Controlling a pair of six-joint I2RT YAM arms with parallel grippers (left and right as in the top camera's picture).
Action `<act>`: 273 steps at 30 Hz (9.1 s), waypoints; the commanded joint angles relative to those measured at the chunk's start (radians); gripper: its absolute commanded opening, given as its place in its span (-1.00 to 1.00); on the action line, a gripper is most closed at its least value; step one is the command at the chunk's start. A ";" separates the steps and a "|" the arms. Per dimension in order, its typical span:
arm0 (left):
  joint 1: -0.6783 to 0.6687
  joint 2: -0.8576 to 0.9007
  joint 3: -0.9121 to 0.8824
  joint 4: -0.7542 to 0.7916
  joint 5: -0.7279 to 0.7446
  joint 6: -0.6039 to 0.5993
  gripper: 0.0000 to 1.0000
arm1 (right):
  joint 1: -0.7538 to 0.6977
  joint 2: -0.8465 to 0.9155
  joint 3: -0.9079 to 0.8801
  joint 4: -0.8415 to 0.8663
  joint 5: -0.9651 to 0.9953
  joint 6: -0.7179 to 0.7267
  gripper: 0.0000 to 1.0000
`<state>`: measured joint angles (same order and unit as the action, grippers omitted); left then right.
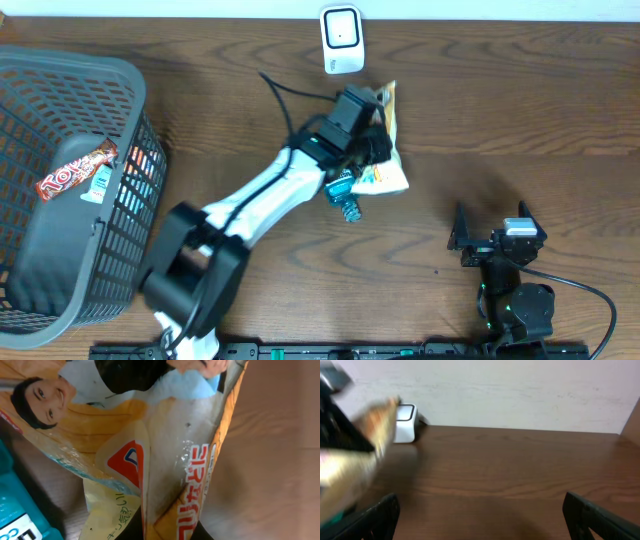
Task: Scan the item barcode
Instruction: 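Place the yellow snack bag right of the mouthwash, then reach into basket and grasp the mint-green wrapped packet with left gripper, then place the mint-green packet left of the mouthwash, then reach into basket and grasp the red candy bar with left gripper, then carry the red candy bar right and drop it beside the snack bag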
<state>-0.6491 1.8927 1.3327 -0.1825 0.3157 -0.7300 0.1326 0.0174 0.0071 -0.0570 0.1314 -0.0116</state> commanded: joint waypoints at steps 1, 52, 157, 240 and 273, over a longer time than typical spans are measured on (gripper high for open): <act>-0.023 0.059 0.006 0.000 -0.022 0.023 -0.85 | 0.006 -0.004 -0.002 -0.003 0.009 -0.005 0.99; 1.248 -0.089 0.031 -0.683 -0.221 0.182 0.97 | 0.006 -0.004 -0.002 -0.003 0.009 -0.005 0.99; 0.257 -0.205 0.366 -0.841 -0.226 0.306 0.91 | 0.006 -0.004 -0.002 -0.003 0.009 -0.005 0.98; 1.131 0.048 0.358 -0.819 -0.616 -0.396 -0.86 | 0.006 -0.004 -0.002 -0.003 0.009 -0.005 0.99; 0.187 -0.365 0.357 -0.774 -0.327 -0.126 -0.85 | 0.006 -0.004 -0.002 -0.003 0.009 -0.005 0.99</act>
<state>-0.3763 1.4303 1.6840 -1.0122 -0.0093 -0.9577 0.1326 0.0174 0.0071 -0.0570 0.1318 -0.0113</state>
